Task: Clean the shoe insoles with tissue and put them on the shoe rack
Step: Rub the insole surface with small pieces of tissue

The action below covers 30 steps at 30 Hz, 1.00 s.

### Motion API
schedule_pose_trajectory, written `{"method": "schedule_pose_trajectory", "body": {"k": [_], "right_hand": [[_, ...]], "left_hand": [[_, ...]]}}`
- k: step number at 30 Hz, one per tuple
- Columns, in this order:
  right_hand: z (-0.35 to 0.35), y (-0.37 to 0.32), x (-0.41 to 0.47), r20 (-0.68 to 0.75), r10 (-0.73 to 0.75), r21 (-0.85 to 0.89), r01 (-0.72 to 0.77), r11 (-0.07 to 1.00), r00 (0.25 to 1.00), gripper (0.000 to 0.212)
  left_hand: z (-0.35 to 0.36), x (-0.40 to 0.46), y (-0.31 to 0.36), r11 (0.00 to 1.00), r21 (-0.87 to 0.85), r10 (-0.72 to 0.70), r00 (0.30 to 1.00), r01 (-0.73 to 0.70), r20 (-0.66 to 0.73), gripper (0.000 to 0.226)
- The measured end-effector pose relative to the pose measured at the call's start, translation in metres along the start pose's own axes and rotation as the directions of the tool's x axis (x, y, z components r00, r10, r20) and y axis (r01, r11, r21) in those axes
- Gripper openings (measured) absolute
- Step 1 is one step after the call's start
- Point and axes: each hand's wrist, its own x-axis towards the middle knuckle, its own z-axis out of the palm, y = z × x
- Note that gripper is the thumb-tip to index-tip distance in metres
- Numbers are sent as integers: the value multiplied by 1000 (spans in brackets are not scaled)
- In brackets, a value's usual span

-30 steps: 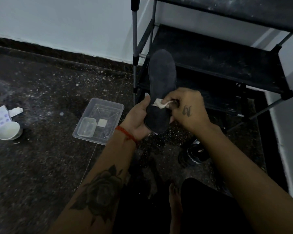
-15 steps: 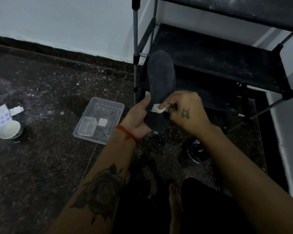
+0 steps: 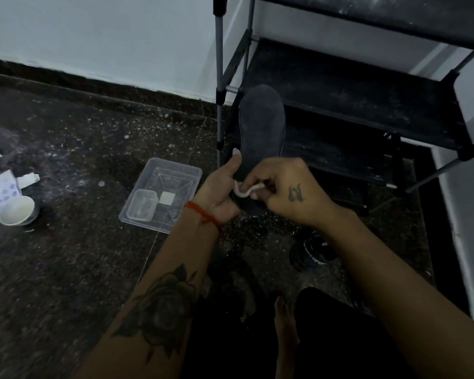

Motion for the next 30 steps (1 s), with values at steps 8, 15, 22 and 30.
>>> {"method": "schedule_pose_trajectory", "body": {"k": [8, 15, 22, 30], "right_hand": [[-20, 1, -9, 326, 59, -104, -26, 994, 943, 18], [-20, 28, -1, -136, 622, 666, -394, 634, 771, 18], [23, 37, 18, -16, 715, 758, -458, 465, 699, 6], [82, 92, 21, 13, 768, 567, -637, 521, 640, 7]], "left_hand": [[-4, 6, -2, 999, -35, 38, 997, -40, -68, 47], [-8, 13, -5, 980, 30, 199, 980, -199, -9, 39], [-20, 29, -22, 956, 204, 242, 960, -210, -145, 26], [-72, 73, -60, 862, 507, 278, 848, -13, -451, 27]]}}
